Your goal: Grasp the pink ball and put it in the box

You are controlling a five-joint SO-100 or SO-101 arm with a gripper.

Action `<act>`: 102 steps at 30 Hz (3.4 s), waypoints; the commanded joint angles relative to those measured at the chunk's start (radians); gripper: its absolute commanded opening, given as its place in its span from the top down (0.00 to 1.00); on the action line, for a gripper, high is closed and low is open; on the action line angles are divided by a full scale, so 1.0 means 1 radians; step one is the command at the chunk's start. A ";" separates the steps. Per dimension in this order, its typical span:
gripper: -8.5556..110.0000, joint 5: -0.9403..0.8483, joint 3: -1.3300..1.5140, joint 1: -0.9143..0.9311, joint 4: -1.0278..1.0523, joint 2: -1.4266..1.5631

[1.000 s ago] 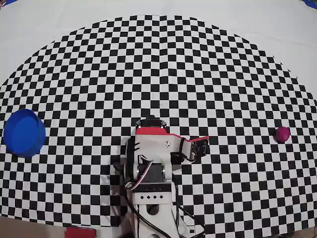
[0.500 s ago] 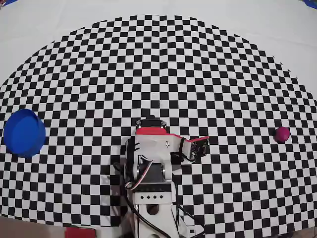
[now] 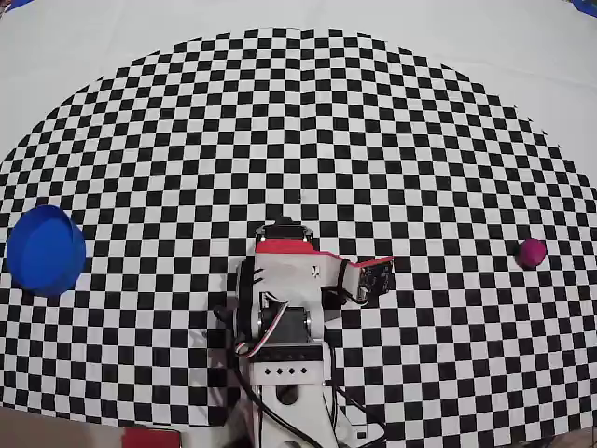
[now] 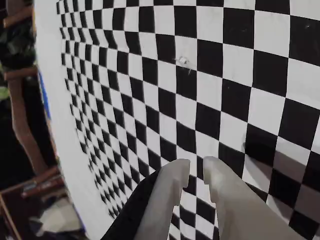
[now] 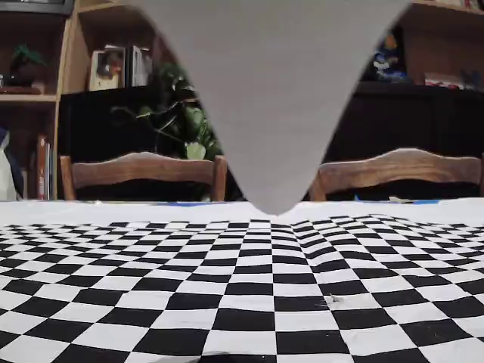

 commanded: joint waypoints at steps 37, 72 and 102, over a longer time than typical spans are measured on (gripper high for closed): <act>0.93 0.008 0.008 0.009 0.008 0.018; 0.78 -0.005 0.008 0.011 -0.325 0.008; 0.70 -1.183 0.008 0.041 -0.482 -0.026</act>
